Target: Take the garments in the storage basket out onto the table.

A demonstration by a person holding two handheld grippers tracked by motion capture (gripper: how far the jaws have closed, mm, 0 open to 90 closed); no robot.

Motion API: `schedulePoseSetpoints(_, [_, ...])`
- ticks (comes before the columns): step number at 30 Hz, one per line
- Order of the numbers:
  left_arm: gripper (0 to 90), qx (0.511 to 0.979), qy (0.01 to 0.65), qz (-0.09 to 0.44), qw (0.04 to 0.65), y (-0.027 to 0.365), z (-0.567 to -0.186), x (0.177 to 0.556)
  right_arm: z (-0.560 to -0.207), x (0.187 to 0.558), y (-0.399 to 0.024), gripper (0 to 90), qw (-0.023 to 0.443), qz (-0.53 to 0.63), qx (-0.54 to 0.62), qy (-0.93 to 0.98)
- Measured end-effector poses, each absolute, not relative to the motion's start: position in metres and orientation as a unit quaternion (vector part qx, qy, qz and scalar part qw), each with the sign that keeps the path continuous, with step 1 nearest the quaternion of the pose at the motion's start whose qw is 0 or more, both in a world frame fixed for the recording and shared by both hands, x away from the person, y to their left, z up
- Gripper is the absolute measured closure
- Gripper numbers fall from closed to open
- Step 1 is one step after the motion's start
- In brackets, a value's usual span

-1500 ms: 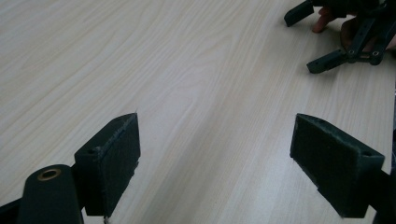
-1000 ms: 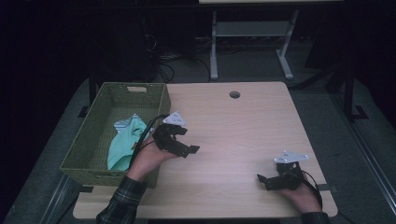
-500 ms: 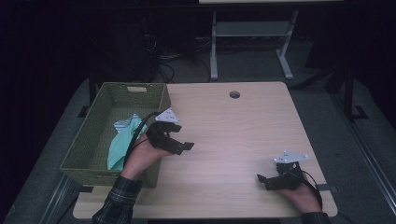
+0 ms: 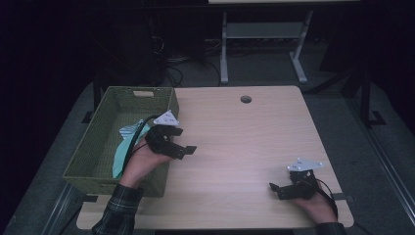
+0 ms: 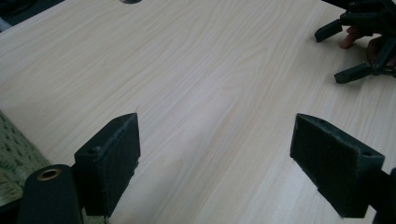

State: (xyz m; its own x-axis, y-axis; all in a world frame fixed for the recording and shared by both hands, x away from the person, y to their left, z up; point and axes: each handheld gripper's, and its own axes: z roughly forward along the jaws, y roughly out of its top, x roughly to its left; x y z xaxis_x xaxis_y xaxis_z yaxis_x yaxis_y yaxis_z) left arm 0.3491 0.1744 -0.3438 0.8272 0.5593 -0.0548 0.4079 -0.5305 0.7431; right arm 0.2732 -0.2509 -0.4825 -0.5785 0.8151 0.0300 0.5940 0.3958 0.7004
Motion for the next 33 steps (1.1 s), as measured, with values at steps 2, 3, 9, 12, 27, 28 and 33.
schedulePoseSetpoints(2, [15.5, 0.865, 0.284, 0.095, 0.401, 0.175, -0.344, 0.349, -0.483, 0.273, -0.251, 0.9, 0.161, 0.343, 0.430, 0.820])
schedulePoseSetpoints(3, [15.5, 0.868, 0.282, 0.098, 0.398, 0.177, -0.343, 0.349, -0.483, 0.273, -0.251, 0.9, 0.161, 0.343, 0.430, 0.820])
schedulePoseSetpoints(9, [15.4, 0.864, 0.288, 0.101, 0.401, 0.182, -0.344, 0.349, -0.483, 0.273, -0.251, 1.0, 0.162, 0.343, 0.430, 0.819])
schedulePoseSetpoints(12, [15.4, 0.866, 0.286, 0.102, 0.397, 0.185, -0.343, 0.350, -0.483, 0.273, -0.251, 0.9, 0.162, 0.343, 0.430, 0.819])
schedulePoseSetpoints(27, [15.4, 0.853, 0.316, 0.123, 0.397, 0.211, -0.338, 0.352, -0.483, 0.273, -0.251, 0.9, 0.162, 0.343, 0.430, 0.819])
schedulePoseSetpoints(28, [15.4, 0.853, 0.315, 0.124, 0.396, 0.213, -0.337, 0.353, -0.483, 0.273, -0.251, 0.9, 0.162, 0.343, 0.430, 0.819])
schedulePoseSetpoints(33, [15.4, 0.850, 0.322, 0.126, 0.396, 0.219, -0.336, 0.353, -0.483, 0.273, -0.251, 0.9, 0.162, 0.343, 0.431, 0.819])
